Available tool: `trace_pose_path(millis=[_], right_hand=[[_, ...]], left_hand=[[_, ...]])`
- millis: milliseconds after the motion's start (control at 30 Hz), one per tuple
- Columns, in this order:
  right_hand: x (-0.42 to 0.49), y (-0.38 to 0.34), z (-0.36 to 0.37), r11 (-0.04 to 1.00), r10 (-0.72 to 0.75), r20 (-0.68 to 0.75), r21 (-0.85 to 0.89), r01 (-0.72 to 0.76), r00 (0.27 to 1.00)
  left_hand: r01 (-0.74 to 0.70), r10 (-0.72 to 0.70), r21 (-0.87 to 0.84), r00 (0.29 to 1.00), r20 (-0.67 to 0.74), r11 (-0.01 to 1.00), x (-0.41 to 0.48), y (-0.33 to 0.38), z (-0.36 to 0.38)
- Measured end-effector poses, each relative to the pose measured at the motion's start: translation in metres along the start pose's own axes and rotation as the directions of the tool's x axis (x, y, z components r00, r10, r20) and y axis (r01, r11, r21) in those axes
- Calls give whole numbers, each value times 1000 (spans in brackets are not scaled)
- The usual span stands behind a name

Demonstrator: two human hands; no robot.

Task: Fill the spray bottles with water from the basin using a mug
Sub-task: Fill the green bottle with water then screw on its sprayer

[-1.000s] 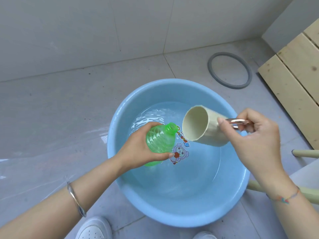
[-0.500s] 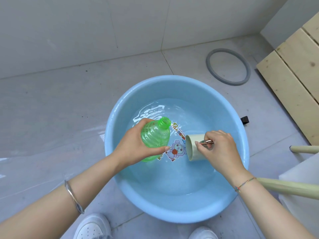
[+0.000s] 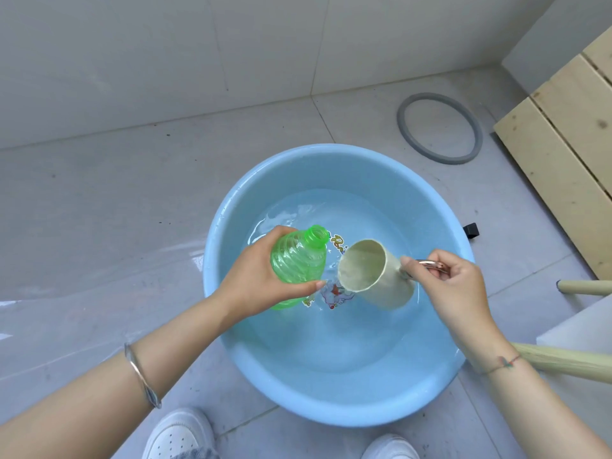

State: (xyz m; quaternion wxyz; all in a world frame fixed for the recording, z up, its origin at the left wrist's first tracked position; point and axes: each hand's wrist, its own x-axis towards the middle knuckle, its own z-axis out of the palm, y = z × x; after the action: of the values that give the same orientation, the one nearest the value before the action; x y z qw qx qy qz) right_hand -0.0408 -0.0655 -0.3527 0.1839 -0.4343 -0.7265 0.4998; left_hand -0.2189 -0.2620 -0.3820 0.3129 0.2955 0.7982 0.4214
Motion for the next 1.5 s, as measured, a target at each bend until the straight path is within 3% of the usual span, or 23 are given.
trace_pose_path(millis=[133,333,567,767,1500], right_hand=[[-6,-27,-6,980,-16,-59,199,27,998],[-18,-69,-13,957,-135,-85,245,152,987],[-30,-90,-10,966,-244,-121,52,252,962],[-37,-98,-7,903,-418,-127,-170,395,900],[-41,-111,-9,727,-637,-70,-386,568,768]], left_hand=[[-12,12,22,1000,-7,1000,-1,-1,0],[-54,53,46,998,25,997,-1,2,2],[-104,102,50,994,38,993,-2,5,6],[-127,125,53,991,37,991,-2,5,6],[-123,120,84,992,35,989,-2,4,8]])
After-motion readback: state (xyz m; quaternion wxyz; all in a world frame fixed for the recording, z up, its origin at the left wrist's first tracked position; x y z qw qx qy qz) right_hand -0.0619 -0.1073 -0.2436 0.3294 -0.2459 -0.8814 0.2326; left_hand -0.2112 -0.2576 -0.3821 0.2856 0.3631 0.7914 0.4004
